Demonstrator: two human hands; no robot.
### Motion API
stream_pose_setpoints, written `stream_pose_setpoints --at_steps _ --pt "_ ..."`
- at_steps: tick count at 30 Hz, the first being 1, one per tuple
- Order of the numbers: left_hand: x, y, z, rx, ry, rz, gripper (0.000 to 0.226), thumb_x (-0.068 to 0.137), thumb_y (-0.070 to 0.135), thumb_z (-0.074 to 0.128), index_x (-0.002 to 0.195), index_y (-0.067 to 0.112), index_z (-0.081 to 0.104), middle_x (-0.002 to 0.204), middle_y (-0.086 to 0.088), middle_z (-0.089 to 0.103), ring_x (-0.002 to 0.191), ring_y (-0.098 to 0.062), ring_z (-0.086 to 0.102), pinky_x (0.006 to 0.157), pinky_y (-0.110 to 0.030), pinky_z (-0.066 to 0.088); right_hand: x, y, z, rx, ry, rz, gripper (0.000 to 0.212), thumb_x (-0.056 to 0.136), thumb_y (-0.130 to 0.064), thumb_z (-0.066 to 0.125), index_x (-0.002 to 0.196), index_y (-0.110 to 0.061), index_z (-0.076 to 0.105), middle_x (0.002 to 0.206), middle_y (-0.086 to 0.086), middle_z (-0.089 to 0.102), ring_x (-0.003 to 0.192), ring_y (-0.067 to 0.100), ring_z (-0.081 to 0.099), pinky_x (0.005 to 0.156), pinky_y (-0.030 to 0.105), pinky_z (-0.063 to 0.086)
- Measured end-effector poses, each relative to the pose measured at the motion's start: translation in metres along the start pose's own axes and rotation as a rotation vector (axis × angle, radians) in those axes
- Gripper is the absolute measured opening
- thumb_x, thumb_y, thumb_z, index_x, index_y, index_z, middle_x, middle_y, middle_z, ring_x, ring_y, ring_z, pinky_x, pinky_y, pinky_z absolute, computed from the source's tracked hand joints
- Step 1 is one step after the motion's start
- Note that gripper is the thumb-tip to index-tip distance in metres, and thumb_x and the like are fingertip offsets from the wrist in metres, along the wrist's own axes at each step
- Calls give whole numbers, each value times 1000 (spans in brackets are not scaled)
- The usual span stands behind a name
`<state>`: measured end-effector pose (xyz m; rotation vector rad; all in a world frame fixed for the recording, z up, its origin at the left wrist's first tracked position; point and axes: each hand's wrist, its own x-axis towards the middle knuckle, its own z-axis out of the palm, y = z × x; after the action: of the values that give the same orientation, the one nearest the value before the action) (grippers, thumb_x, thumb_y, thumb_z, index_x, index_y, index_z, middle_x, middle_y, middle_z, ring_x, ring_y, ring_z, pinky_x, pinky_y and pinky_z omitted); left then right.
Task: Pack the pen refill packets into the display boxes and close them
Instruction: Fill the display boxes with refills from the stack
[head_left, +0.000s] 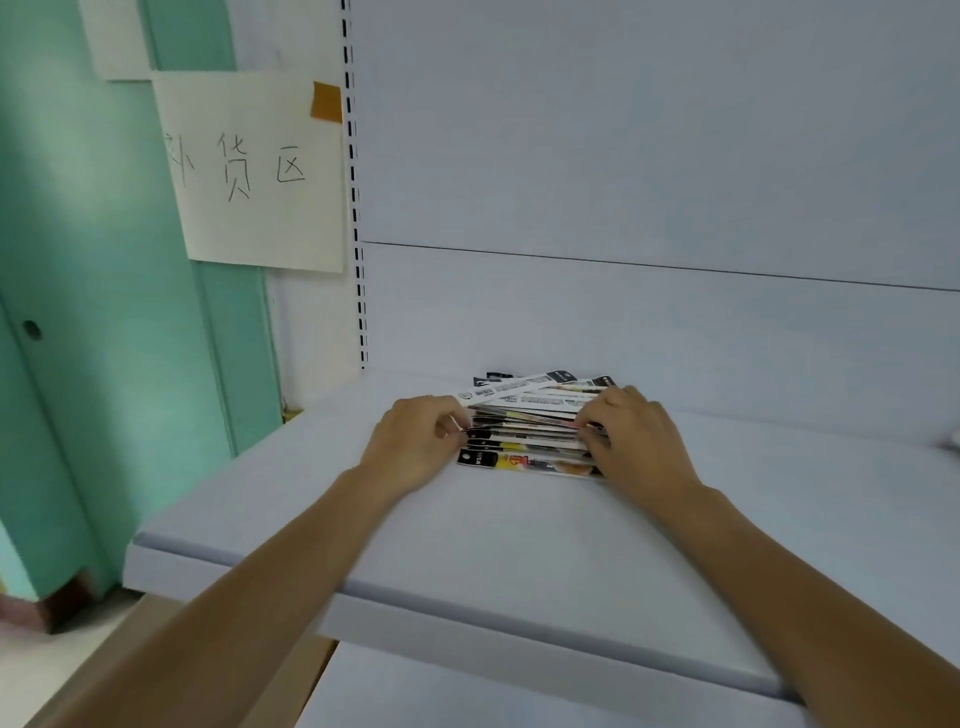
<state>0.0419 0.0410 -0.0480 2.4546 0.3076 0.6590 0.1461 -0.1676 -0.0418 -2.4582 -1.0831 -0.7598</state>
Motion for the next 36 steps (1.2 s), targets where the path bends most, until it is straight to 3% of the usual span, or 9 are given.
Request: stream_pose_setpoints --at_steps 6,10,13,19,22,25,31,33,36 --pt "-2 3 -1 16 50 41 14 84 20 60 78 32 55 83 14 55 86 -11 60 82 -33 48 -4 -7 -9 39 75 104 15 97 -15 37 101 -8 49 85 6 58 71 28 50 61 34 36" --pt "-5 1 -1 28 -7 70 19 83 20 62 97 31 56 96 11 55 88 -10 57 81 -29 46 -5 -10 -12 80 173 116 25 92 -3 40 105 -15 57 90 6 59 66 29 54 58 31 37" --pt "-4 0 1 15 -60 117 29 84 17 63 110 29 62 103 6 57 89 -9 57 80 -24 44 -6 -13 -12 217 195 160 34 88 2 40 102 -17 64 106 0 61 79 24 62 66 35 47" --pt "-2 -3 -1 -59 79 133 20 84 4 63 93 19 74 93 3 66 89 -14 60 85 -25 47 -11 -10 -14 245 136 92 52 81 11 42 121 -15 63 118 1 63 105 24 58 89 36 49" --pt "-4 -4 -2 -81 108 165 20 81 0 64 89 15 74 89 7 65 87 -9 61 86 -25 48 -9 -9 -15 86 251 5 29 80 -3 61 106 -11 70 91 4 70 85 27 63 88 38 47" --pt "-5 -1 -3 -126 147 217 19 77 -3 69 80 16 74 87 13 64 82 9 58 82 -5 41 -6 -8 -13 -94 404 -127 14 79 -29 63 76 -18 71 72 1 55 73 17 47 75 36 39" --pt "-11 6 -6 -183 161 276 15 76 -1 70 79 13 72 87 16 65 85 16 55 79 1 35 -13 -22 0 87 -17 -212 32 85 -38 48 92 -9 60 91 4 60 78 25 57 62 28 41" --pt "-10 5 -6 -185 159 285 19 74 -3 69 79 15 71 89 16 65 86 15 56 81 0 37 -12 -17 4 56 -38 -240 32 77 -26 60 103 -7 62 95 6 65 87 29 62 66 32 48" --pt "-11 5 -3 -190 127 265 19 74 4 72 84 20 70 93 14 66 89 4 60 86 -6 43 -11 -11 5 13 11 -278 23 68 -9 69 91 -11 67 83 2 67 75 26 65 60 29 51"
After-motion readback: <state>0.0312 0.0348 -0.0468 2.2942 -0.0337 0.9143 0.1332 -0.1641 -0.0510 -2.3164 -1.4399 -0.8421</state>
